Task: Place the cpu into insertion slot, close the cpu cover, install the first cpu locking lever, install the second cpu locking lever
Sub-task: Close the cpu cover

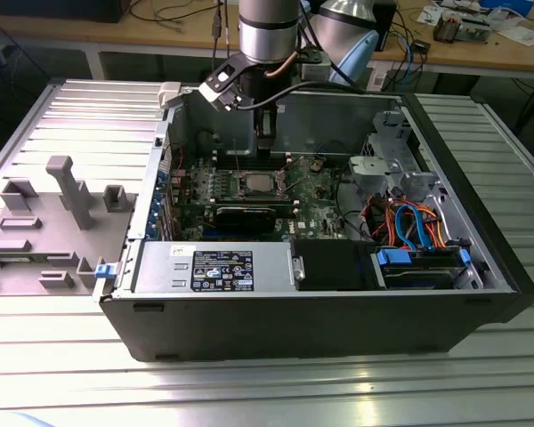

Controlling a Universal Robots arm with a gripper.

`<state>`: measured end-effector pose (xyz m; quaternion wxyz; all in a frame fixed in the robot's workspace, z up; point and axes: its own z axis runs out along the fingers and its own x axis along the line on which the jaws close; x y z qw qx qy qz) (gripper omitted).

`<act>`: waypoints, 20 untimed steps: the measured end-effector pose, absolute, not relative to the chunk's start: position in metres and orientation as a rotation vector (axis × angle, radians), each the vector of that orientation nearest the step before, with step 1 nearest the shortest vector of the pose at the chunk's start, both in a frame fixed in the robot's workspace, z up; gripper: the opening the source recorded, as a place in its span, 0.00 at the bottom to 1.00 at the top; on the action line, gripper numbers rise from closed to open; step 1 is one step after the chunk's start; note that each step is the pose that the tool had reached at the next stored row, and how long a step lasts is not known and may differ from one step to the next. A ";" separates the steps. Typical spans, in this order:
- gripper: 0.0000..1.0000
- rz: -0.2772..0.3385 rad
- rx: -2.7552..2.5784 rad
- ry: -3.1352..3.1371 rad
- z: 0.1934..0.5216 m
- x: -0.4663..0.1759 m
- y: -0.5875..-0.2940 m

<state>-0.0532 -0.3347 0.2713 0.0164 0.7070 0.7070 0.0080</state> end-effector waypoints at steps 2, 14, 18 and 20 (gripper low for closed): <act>0.11 0.024 2.198 2.198 0.272 -0.053 -0.335; 0.11 0.025 2.198 2.198 0.273 -0.052 -0.335; 0.11 0.024 2.198 2.198 0.276 -0.052 -0.335; 0.11 0.025 2.198 2.198 0.276 -0.052 -0.335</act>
